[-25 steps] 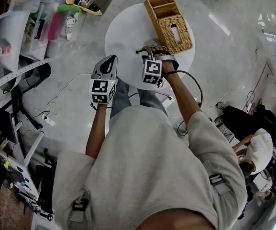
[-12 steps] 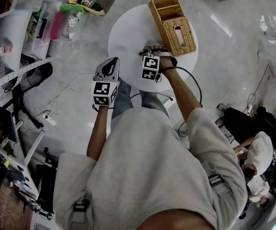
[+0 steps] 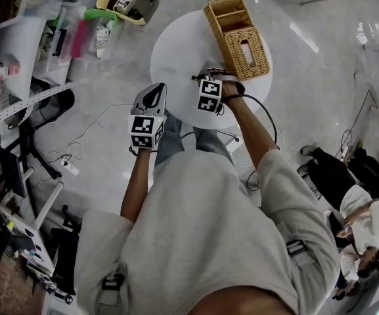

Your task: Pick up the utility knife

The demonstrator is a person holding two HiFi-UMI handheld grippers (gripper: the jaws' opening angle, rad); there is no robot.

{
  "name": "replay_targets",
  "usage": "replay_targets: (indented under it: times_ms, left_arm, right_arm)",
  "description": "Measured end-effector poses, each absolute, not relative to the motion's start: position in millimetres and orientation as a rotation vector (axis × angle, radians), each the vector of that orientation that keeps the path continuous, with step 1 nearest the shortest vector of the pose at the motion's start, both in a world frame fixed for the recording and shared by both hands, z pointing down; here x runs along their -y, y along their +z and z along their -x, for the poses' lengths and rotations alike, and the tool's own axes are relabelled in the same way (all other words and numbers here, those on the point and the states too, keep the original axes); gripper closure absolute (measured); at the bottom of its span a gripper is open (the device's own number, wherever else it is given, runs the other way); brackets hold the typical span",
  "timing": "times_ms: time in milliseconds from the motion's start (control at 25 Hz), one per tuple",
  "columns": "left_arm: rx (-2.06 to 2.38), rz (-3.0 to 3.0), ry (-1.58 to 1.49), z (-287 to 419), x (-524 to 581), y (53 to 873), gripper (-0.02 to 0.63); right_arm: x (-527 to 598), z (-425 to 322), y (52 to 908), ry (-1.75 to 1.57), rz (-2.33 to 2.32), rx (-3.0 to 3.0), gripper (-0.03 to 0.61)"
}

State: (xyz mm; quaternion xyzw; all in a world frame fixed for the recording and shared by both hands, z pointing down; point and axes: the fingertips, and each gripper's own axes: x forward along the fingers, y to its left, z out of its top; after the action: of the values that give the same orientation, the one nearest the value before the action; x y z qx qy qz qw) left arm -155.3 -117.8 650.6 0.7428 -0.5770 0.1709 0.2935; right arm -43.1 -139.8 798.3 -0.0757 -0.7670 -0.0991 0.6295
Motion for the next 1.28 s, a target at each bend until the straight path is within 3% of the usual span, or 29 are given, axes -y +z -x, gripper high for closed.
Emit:
replay_targets:
  times_ms: [600,1280]
  left_arm:
    - [1.542,-2.025,0.46,152,127,638,0.592]
    - [1.546,-2.04,0.479,150,141,633,0.592]
  right_arm:
    - [156,58,745,-0.151,-0.093,1.954,0.508]
    - [178,20,693,0.54,-0.695,2.217,0.508]
